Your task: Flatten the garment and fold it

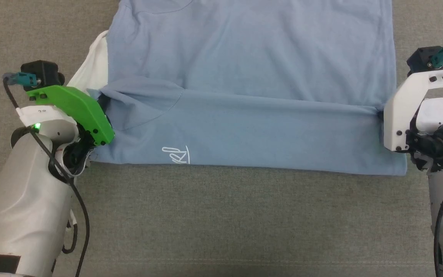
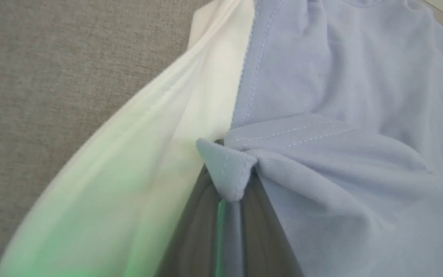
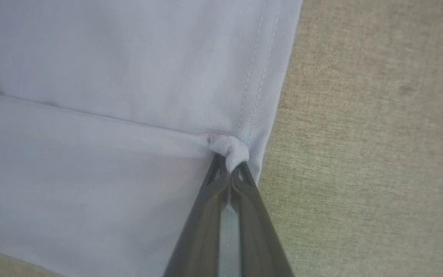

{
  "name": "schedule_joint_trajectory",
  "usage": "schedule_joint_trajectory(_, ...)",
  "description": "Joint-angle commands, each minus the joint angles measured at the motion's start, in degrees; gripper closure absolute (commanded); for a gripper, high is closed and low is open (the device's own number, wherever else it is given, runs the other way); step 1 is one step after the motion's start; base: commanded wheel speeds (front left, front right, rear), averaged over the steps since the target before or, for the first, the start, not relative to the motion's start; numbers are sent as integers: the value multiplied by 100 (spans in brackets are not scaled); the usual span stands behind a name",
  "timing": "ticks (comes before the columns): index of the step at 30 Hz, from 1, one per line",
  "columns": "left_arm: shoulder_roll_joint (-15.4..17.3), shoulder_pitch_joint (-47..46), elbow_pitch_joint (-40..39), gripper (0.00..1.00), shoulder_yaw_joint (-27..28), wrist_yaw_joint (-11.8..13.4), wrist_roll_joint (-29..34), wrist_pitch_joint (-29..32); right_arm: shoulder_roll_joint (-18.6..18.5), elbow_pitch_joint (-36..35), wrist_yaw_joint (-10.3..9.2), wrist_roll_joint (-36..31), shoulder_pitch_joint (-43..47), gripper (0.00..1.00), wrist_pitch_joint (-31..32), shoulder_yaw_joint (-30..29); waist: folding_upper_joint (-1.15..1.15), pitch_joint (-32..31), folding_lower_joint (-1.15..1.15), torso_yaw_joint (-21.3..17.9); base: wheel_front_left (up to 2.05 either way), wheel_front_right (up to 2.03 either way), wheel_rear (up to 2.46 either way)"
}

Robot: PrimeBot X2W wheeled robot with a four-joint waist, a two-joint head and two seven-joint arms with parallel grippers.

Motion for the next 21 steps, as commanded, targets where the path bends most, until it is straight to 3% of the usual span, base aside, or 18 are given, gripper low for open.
schedule_joint_trajectory(1,8,38,118,0,-39,56,-20,54,64,104,-8,8,69,0,-28,23,0,-63,0,3,0,0,0)
schedule_joint_trajectory(11,79,213,-170,0,111,122,-62,-227,213,-130,-8,341,268,0,-900,-616,0,-865,0,71,0,0,0)
schedule_joint_trajectory(14,115,395,-460,0,288,86,17,-856,303,-327,-8,449,394,0,-1662,-885,0,-1193,0,70,0,0,0)
schedule_joint_trajectory(17,131,784,-819,0,468,-83,182,-1860,375,-475,-8,672,685,0,-2439,-1047,0,-1513,0,85,0,0,0)
schedule_joint_trajectory(21,86,1510,-1057,0,549,-223,387,-2887,339,-613,-8,867,1386,0,-3027,-1013,0,-1806,0,106,0,0,0)
